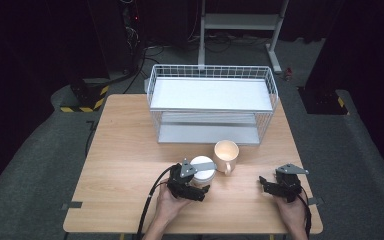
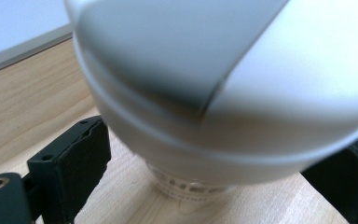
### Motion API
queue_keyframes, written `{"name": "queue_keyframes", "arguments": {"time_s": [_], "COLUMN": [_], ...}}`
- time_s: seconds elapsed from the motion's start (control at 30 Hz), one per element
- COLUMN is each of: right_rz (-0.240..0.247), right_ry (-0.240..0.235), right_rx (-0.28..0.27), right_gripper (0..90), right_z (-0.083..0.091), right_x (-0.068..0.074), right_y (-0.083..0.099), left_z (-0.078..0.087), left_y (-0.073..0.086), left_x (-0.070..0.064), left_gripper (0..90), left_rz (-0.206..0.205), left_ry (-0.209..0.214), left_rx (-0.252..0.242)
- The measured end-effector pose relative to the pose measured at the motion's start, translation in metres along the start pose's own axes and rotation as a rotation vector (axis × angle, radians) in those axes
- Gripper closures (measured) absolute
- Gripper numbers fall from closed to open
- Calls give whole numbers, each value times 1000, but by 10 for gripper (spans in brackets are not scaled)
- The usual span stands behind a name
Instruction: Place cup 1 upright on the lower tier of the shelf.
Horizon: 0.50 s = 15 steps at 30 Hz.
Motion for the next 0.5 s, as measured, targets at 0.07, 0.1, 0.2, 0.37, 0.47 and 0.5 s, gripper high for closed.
{"name": "queue_keyframes", "arguments": {"time_s": [0.07, 0.1, 0.2, 0.37, 0.47, 0.5], "right_rz": [0, 0, 1, 0, -1, -1], "right_ry": [0, 0, 0, 0, 0, 0], "right_rx": [0, 0, 0, 0, -1, -1], "right_gripper": [271, 271, 271, 271, 271, 271], "right_z": [0, 0, 0, 0, 0, 0], "right_x": [0, 0, 0, 0, 0, 0], "right_y": [0, 0, 0, 0, 0, 0], "left_z": [-1, -2, -5, -9, -11, -11], "left_y": [-2, -2, -2, -4, -6, -6], "left_x": [0, 0, 0, 0, 1, 1], "left_gripper": [60, 60, 62, 81, 101, 110], "left_rz": [4, 7, 11, 14, 17, 15], "left_ry": [4, 4, 9, 12, 3, 1], "left_rx": [-7, -8, -5, -8, -13, -16]}}
Point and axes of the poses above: each handheld gripper's, and its own axes: z roughly backward along the jaws, y roughly out of its underside, x roughly to its left, the point moved 7 cm from there along -z, roughly forward along the jaws, and after that the axes turned 11 degrees about x, right-handed, at the moved point
